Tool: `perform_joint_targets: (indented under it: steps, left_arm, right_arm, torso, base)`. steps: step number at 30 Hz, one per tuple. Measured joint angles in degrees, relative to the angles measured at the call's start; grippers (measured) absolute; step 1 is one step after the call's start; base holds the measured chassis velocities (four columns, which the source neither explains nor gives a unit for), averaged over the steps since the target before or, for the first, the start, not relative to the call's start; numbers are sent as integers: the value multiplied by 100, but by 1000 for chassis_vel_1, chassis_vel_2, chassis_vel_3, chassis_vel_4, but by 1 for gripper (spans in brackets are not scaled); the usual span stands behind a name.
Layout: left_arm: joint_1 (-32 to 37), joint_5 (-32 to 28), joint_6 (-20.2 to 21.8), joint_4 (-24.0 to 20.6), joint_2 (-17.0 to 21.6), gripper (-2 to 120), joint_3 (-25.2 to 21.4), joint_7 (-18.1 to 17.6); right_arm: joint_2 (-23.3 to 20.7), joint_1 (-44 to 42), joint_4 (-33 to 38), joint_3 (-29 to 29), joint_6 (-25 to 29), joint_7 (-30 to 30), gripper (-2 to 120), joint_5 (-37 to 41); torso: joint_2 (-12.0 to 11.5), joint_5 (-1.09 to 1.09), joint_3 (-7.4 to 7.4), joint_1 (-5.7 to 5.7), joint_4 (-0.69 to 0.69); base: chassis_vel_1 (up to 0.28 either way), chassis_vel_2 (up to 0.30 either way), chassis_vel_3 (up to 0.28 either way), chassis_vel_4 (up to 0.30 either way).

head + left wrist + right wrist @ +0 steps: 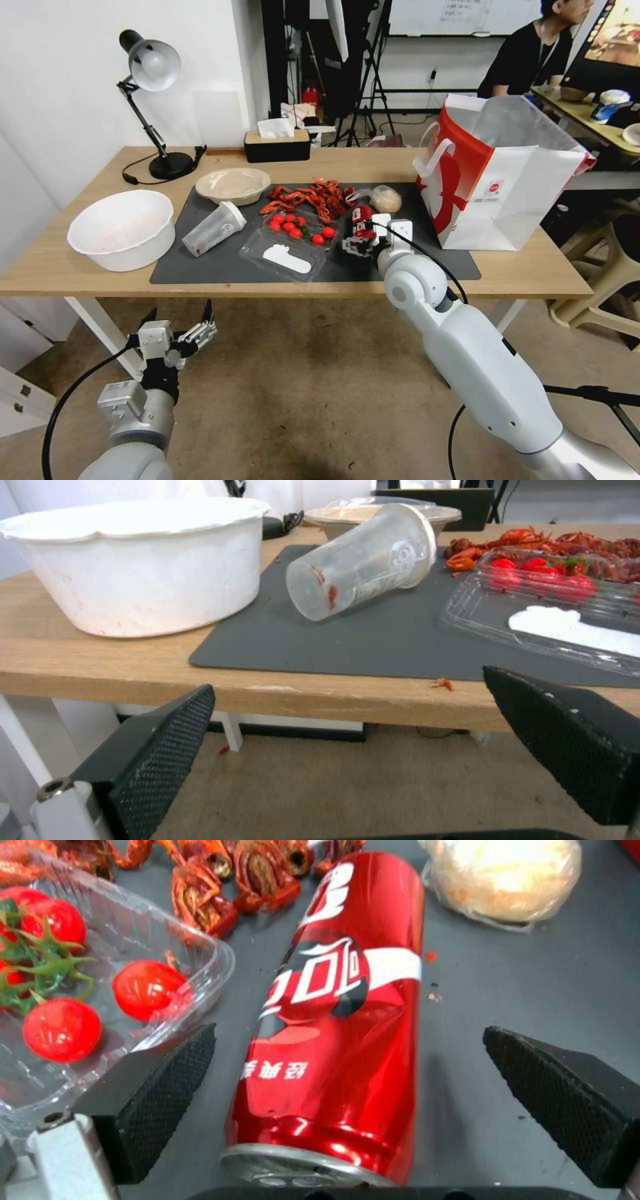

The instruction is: Pick up the trash from the table and place it into the takeout bag.

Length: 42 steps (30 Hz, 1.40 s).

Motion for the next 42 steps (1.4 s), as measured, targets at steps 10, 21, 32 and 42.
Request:
perform_joint_targets:
  steps: [10,21,32,42]
  left_arm:
    - [5,5,-86,55,-10,100,3,-1]
    - [19,34,-113,38,-26,100,32,0]
    - [52,39,-144,-90,-18,100,5,0]
    - [88,56,-184,-124,-39,100,6,-4]
  right_arm:
    - [44,11,-123,-66,48,-23,88,-72]
    - [52,-64,-81,4,-10,34,56,-71]
    - [-490,-6,761,152,103,-266,43,-218]
    - [-1301,756,1121,608,145,-571,43,194]
  torso:
    - [1,0,0,0,0]
    - [1,0,0,-1,0]
    - [1,0,0,-1,0]
    - [1,2,0,-1,0]
  base:
    - [0,0,0,0]
    - [0,0,0,0]
    - [0,0,0,0]
    - [0,0,0,0]
